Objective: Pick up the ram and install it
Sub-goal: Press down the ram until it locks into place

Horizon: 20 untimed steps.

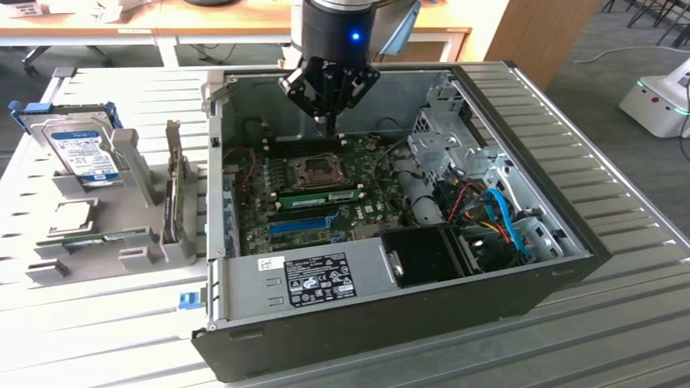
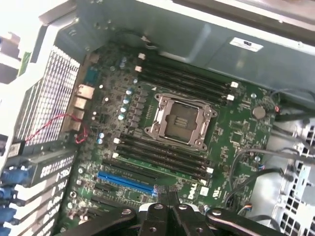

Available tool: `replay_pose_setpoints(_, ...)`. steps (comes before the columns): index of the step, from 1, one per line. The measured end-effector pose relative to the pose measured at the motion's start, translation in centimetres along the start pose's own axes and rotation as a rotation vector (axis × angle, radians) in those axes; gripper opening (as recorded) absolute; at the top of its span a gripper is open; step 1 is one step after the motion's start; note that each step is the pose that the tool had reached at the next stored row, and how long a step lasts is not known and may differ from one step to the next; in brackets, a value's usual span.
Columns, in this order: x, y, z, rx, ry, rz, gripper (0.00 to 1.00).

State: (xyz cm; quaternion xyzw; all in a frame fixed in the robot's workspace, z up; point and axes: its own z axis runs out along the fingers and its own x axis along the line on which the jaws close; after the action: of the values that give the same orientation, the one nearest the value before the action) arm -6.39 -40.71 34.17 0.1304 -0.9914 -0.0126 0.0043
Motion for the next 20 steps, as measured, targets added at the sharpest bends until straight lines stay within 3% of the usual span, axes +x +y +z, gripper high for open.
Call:
replay_pose_setpoints(13, 0.22, 0.06, 0.09, -0.0009, -0.0048, 0.182, 0.1)
replay_pose_setpoints(20, 0.25, 0.07, 0.09, -0.0011, -0.0052, 0.194, 0.1)
